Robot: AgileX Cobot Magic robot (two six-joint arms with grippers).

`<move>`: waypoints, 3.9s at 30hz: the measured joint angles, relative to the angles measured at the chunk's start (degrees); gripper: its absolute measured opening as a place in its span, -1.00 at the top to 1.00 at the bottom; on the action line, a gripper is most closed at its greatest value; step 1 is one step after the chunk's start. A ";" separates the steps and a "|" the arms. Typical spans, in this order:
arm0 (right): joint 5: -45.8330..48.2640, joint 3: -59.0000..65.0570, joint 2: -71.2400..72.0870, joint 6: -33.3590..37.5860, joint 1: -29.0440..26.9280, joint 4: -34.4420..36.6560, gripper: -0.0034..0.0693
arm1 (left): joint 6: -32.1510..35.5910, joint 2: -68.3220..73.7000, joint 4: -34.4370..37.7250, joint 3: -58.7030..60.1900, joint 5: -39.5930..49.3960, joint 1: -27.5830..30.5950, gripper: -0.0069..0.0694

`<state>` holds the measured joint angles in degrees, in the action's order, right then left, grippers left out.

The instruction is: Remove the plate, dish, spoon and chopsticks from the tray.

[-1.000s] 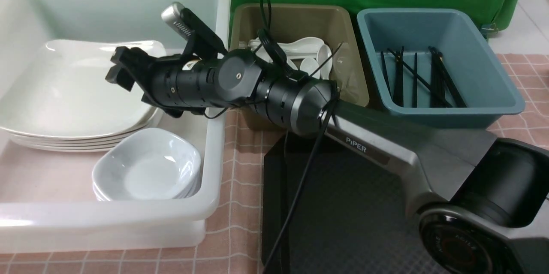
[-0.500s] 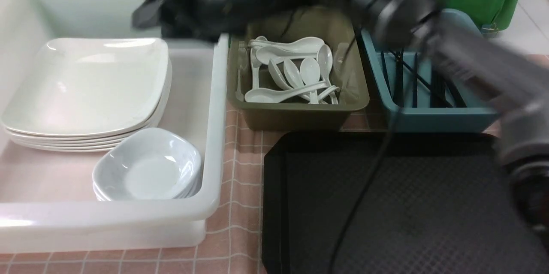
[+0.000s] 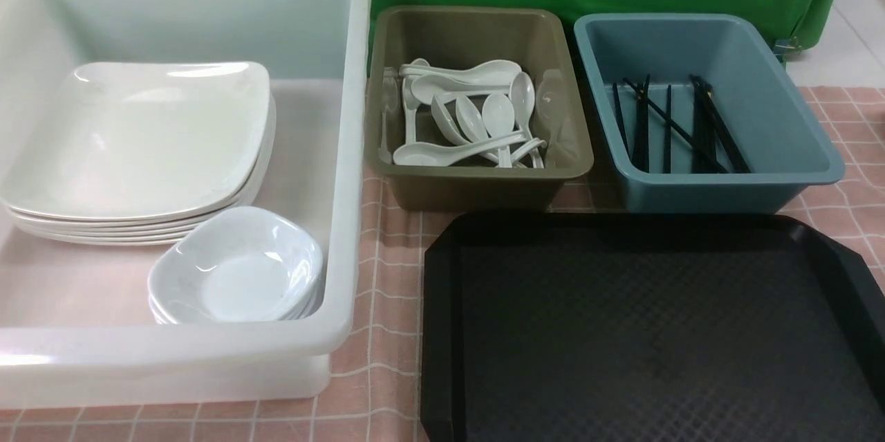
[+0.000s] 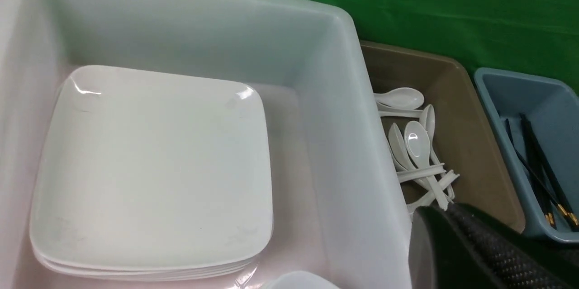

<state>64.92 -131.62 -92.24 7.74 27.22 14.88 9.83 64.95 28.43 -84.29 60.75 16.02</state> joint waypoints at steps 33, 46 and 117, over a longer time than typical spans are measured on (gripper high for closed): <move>-53.11 97.18 71.55 -1.45 0.00 -15.68 0.82 | 1.77 4.78 -0.27 0.00 1.63 -8.21 0.81; -53.18 97.23 71.59 -1.50 0.00 -15.63 0.79 | 2.69 4.78 -0.64 0.00 3.40 -8.21 0.81; -54.75 130.98 91.38 -1.62 -23.04 -19.38 0.37 | 4.75 -51.00 -2.42 60.49 -33.70 -21.36 0.81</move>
<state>10.17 -0.64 -0.86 6.12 4.18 -4.50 14.57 13.95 26.01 -23.81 27.05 -5.35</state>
